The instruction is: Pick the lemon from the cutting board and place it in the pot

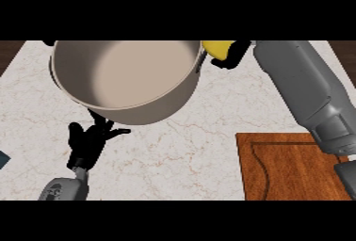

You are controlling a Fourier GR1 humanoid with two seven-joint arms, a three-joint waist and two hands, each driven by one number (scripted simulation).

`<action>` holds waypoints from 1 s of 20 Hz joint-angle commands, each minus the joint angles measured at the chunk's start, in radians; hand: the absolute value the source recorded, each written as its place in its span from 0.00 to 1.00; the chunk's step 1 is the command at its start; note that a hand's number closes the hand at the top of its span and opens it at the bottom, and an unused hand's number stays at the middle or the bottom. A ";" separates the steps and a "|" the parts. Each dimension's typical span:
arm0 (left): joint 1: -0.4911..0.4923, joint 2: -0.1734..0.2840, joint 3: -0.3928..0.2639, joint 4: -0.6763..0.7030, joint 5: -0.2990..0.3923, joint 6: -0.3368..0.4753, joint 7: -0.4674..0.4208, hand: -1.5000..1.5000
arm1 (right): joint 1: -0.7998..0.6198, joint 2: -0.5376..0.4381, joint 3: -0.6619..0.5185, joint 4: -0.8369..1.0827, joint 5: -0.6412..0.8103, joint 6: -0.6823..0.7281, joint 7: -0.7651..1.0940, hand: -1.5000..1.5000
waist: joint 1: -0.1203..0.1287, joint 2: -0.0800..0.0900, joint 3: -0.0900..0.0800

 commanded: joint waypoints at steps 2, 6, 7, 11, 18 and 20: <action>0.000 0.020 -0.033 -0.018 -0.013 -0.045 0.010 0.50 | -0.029 0.117 0.116 0.023 0.149 -0.141 0.066 1.00 | 0.021 0.009 0.000; 0.010 0.026 -0.039 -0.037 -0.016 -0.049 0.016 0.50 | -0.048 0.138 0.212 0.038 0.283 -0.209 0.139 1.00 | 0.014 0.006 0.000; 0.013 0.018 -0.056 -0.043 -0.031 -0.038 0.036 0.50 | -0.022 0.197 0.245 0.037 0.316 -0.243 0.196 1.00 | 0.011 0.004 0.000; -0.010 0.018 -0.038 -0.013 -0.018 -0.045 0.025 0.50 | -0.095 0.222 0.257 0.143 0.338 -0.060 0.273 1.00 | 0.021 0.012 -0.001; -0.014 0.031 -0.032 -0.020 -0.016 -0.056 0.012 0.50 | -0.063 0.280 0.270 0.215 0.354 0.052 0.408 0.00 | 0.026 0.014 0.000; -0.015 0.031 -0.039 0.029 -0.035 -0.061 -0.024 0.50 | -0.027 0.281 0.208 0.176 0.283 0.015 0.365 0.00 | 0.026 0.018 0.000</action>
